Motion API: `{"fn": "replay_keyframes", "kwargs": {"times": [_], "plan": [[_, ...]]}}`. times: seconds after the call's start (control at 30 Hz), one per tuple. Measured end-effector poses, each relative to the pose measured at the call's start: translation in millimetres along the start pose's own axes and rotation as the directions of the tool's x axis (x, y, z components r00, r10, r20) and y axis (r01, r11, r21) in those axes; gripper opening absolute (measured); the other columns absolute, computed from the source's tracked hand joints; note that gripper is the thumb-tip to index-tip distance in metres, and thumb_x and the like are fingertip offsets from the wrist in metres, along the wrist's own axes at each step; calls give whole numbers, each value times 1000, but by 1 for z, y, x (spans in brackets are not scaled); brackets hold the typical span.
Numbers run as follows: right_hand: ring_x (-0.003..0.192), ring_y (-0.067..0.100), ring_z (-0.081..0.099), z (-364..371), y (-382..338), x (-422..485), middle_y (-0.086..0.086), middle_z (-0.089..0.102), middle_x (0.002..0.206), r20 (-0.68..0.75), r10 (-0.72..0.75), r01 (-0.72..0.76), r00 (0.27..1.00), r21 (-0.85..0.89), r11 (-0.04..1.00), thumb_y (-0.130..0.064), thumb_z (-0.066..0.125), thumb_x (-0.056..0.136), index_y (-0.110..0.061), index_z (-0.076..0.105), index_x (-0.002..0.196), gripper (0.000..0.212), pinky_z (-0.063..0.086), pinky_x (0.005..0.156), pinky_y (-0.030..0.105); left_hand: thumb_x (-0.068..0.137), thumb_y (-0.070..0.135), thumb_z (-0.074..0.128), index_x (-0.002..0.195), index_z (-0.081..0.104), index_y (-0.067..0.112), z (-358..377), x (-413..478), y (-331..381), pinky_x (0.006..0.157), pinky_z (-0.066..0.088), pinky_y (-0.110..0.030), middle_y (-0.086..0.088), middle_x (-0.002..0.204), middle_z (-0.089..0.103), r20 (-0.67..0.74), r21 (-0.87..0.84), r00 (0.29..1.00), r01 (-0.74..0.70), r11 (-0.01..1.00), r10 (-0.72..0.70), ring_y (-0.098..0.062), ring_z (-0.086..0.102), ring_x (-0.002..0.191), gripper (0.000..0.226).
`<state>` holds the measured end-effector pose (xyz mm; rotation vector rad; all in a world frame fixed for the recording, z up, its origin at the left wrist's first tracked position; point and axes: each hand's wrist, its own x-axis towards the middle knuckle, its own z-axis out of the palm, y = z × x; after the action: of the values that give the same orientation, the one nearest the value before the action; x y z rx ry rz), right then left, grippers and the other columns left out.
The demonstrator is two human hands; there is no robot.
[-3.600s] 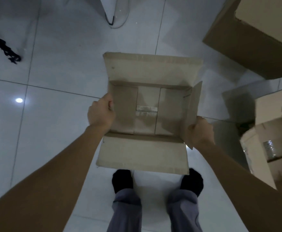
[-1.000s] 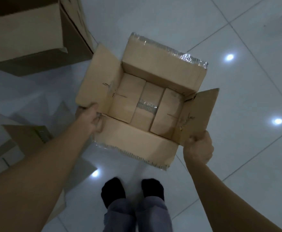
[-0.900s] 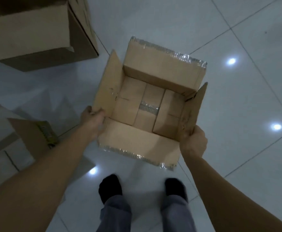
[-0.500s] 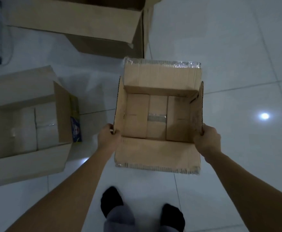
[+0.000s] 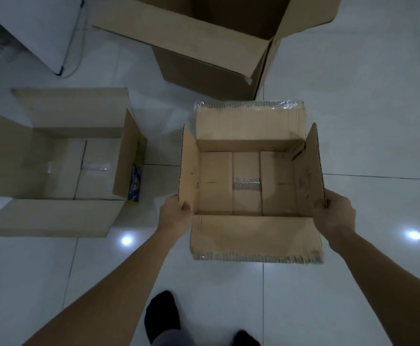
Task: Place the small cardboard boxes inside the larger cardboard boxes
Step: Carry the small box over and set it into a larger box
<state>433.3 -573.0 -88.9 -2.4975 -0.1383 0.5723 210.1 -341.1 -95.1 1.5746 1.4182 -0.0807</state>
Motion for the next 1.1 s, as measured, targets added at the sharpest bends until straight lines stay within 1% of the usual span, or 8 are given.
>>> {"fn": "replay_keyframes", "kwargs": {"times": [0.23, 0.37, 0.47, 0.57, 0.73, 0.83, 0.9, 1.1], "plan": [[59, 28, 49, -6, 4, 7, 11, 56, 68, -15, 70, -71, 997, -37, 997, -6, 38, 89, -8, 54, 78, 19, 33, 48, 24, 98, 11, 45, 117, 59, 5, -3, 14, 13, 71, 44, -26, -9, 96, 61, 5, 60, 1000, -16, 998, 16, -26, 60, 88, 24], [83, 42, 60, -10, 4, 2, 21, 66, 95, -104, 126, -129, 987, -24, 991, -7, 40, 91, -3, 61, 110, 29, 50, 64, 37, 94, 11, 51, 114, 60, 7, -6, 15, 16, 71, 49, -29, -12, 103, 65, -22, 27, 998, 63, 998, -62, -25, 58, 84, 23], [104, 44, 59, -17, -4, -9, 23, 64, 117, -239, 209, -227, 948, -52, 973, -19, 46, 94, -8, 49, 136, 43, 48, 83, 47, 88, 15, 60, 119, 58, 7, -12, 10, 20, 76, 53, -34, -13, 109, 65, -43, -15, 991, 125, 992, -126, -27, 58, 88, 33], [99, 42, 60, -29, -22, -32, 22, 63, 116, -317, 170, -219, 933, -126, 968, -33, 51, 92, -13, 43, 135, 48, 45, 76, 45, 84, 19, 66, 123, 55, 10, -29, -9, 26, 75, 49, -31, -9, 110, 65, -59, 3, 994, 93, 996, -92, -25, 59, 90, 41], [79, 31, 59, -44, -80, -101, 13, 70, 98, -231, 48, -80, 972, -129, 988, -45, 53, 88, -15, 57, 118, 43, 36, 68, 34, 87, 26, 65, 131, 50, 23, -76, -62, 50, 59, 37, -15, 12, 107, 56, 45, 70, 998, -38, 997, 35, 3, 51, 79, 46], [76, 27, 59, -53, -133, -138, 4, 69, 85, -126, 53, -61, 991, -64, 996, -47, 50, 88, -16, 62, 116, 43, 37, 64, 30, 90, 31, 62, 145, 38, 22, -109, -94, 80, 90, 42, -23, 4, 139, 51, 153, 84, 988, -15, 996, 2, -11, 52, 116, 60], [71, 21, 55, -60, -168, -155, -1, 64, 78, -59, 32, -35, 998, -41, 999, -46, 50, 88, -17, 63, 116, 42, 38, 62, 29, 92, 31, 61, 151, 28, 19, -131, -112, 100, 95, 34, -20, 0, 151, 39, 207, 99, 978, -9, 995, -12, -17, 41, 133, 69], [83, 16, 59, -100, -263, -169, -1, 69, 97, 102, -40, 34, 994, 64, 997, -41, 52, 88, -16, 63, 117, 40, 38, 67, 25, 90, 33, 62, 146, 40, 19, -196, -135, 158, 96, 35, -18, -1, 146, 46, 310, 230, 949, -134, 964, 58, -18, 47, 129, 61]]}}
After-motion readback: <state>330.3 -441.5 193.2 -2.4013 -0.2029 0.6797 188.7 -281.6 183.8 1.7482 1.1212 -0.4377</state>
